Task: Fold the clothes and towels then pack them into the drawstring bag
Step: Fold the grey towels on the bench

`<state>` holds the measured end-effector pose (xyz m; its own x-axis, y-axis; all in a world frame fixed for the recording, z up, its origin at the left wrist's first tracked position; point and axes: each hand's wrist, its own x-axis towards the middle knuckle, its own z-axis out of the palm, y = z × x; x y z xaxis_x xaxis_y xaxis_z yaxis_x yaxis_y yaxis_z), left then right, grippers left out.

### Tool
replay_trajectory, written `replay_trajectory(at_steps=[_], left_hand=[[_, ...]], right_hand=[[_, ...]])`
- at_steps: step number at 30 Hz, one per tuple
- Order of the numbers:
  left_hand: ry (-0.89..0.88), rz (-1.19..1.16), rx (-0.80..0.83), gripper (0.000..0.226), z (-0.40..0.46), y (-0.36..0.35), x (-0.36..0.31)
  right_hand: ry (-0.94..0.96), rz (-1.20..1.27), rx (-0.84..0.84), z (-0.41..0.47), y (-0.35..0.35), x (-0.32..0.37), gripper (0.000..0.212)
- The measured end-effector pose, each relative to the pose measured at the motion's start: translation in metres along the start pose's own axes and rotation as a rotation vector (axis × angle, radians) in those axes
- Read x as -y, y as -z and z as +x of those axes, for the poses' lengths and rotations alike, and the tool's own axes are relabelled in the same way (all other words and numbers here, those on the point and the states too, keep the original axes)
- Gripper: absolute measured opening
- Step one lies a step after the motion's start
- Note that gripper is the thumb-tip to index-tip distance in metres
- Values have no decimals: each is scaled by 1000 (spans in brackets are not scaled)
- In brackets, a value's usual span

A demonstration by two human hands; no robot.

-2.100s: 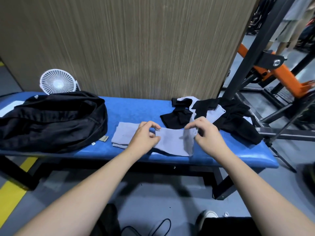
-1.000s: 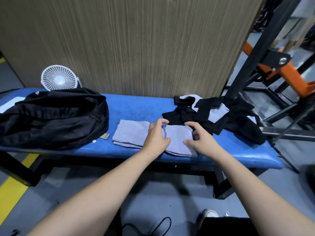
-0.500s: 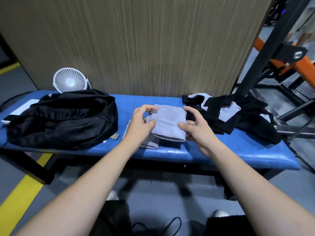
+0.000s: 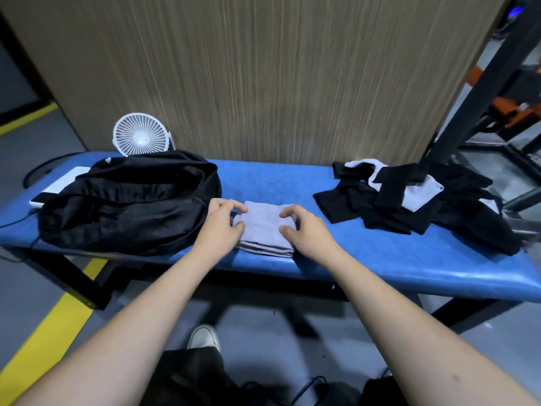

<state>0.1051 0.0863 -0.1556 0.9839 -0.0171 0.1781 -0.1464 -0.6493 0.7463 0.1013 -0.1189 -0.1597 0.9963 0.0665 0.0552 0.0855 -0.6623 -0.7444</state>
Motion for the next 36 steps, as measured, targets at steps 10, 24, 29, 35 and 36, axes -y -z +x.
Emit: replay_trajectory(at_steps=[10, 24, 29, 35, 36], left_hand=[[-335, 418, 80, 33, -5, -7, -14], [-240, 523, 89, 37, -4, 2, 17], [-247, 527, 96, 39, -4, 7, 21], [-281, 497, -17, 31, -3, 2, -1], [-284, 491, -27, 28, -2, -1, -6]], right_hand=[[249, -484, -7, -15, 15, 2, 42], [229, -418, 143, -4, -21, 10, 49], [236, -407, 147, 0, -25, 12, 48], [255, -366, 72, -9, 1, 2, 44], [249, -369, 35, -10, 9, -1, 41]])
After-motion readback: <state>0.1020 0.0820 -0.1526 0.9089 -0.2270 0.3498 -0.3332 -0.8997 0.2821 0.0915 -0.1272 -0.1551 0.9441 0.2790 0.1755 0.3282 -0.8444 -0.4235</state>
